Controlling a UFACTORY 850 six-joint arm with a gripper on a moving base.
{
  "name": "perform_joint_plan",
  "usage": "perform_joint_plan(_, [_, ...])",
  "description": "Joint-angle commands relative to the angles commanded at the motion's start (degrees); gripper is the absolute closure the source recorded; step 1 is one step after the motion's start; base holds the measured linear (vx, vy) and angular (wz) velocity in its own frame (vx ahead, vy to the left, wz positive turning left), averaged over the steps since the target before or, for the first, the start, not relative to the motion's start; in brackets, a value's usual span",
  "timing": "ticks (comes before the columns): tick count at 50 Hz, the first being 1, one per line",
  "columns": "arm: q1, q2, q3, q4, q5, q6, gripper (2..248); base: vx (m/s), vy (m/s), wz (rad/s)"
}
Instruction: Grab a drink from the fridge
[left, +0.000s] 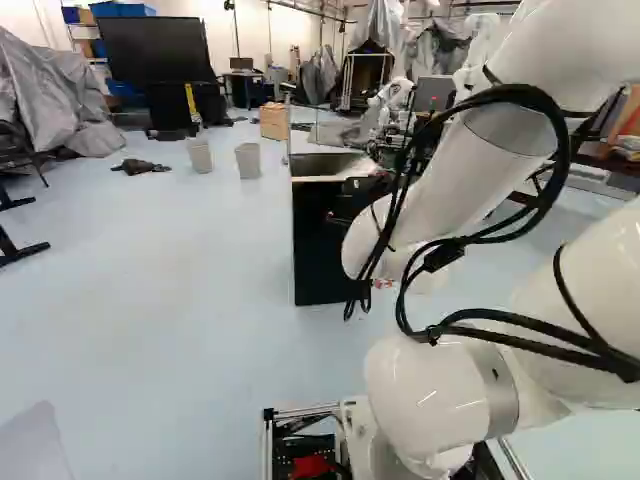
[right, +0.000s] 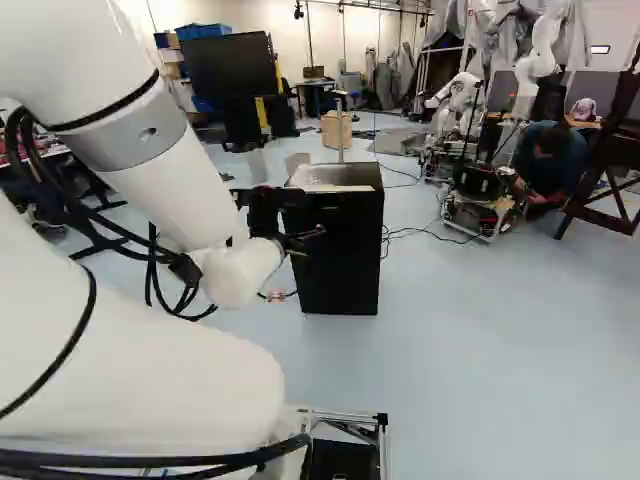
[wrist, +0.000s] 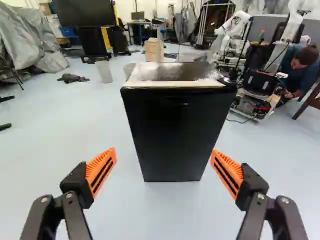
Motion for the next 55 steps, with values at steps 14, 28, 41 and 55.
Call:
perform_joint_plan(14, [0.0, 0.0, 0.0, 0.0, 0.0, 0.0, 3, 0.0, 0.0, 0.0])
perform_joint_plan(28, [0.0, 0.0, 0.0, 0.0, 0.0, 0.0, 3, 0.041, 0.0, -0.009])
perform_joint_plan(41, [0.0, 0.0, 0.0, 0.0, 0.0, 0.0, 3, 0.085, 0.024, -0.016])
perform_joint_plan(55, [0.0, 0.0, 0.0, 0.0, 0.0, 0.0, 3, 0.102, 0.04, -0.021])
